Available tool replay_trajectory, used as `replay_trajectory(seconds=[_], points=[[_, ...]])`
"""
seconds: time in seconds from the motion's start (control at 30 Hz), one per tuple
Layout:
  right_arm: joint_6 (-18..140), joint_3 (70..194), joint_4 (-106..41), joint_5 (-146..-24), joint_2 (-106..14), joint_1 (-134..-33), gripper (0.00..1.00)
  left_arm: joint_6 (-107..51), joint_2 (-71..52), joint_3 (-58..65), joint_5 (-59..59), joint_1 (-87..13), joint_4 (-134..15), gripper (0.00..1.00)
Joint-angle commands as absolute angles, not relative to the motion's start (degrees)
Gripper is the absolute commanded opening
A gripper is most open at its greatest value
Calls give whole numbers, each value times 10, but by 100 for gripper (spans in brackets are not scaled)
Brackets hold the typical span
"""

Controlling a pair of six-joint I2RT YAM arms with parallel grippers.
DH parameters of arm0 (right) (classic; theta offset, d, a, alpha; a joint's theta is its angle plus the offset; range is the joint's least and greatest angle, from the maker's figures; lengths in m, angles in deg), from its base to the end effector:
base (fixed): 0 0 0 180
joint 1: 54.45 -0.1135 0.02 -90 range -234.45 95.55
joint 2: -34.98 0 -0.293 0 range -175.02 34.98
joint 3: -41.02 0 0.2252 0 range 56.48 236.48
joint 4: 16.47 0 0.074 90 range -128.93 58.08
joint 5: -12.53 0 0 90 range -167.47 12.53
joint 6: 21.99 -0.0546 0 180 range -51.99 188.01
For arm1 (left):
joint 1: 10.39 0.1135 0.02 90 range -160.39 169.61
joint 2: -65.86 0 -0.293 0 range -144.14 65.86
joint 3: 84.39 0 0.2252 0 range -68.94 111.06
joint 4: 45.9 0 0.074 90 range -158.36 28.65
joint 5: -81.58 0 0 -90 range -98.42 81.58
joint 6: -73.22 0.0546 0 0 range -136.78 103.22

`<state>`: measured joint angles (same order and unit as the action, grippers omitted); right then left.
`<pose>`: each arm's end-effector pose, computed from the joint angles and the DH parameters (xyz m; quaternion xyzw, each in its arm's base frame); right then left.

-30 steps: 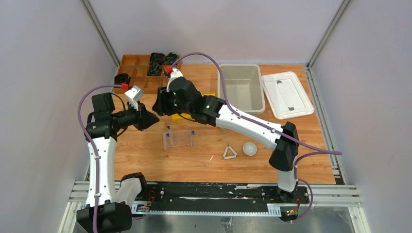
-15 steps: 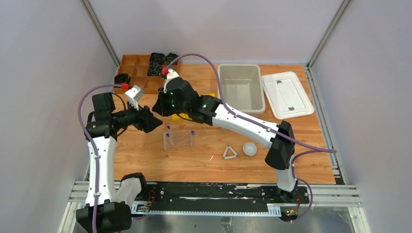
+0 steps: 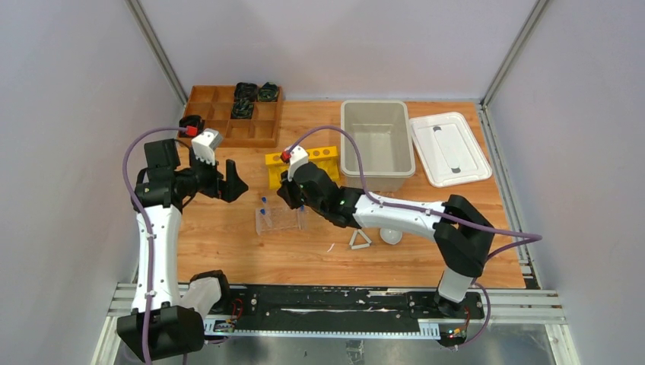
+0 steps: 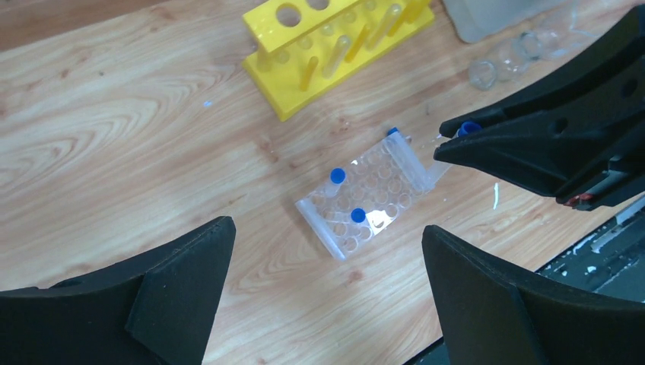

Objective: Organize the chemistry lab equipment

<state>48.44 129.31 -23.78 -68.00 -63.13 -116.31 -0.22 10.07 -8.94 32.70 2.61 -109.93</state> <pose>0.1991 0.3533 0.3275 -0.2435 0.7655 0.3357 0.4919 0.1539 -0.0013 0.3511 0.1629 0.8584 -0.2204 0.4336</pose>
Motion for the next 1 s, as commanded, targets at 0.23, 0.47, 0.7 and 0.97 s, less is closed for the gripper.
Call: replay_trajectory(seconds=[0.23,0.47,0.7,0.97], points=[[580,1242,-20,-656,-697,-1165,0,-14,77,-74,266,25,-1095,100],[586,1241,-19,-641,-727,-1171,0,-7,76,-78,256,25,-1095,100],[595,1224,-12,-625,-737,-1172,0,-6,76,-79,259,25,-1095,100],[591,1217,-13,-627,-748,-1172,0,-3,81,-78,256,25,-1095,100]])
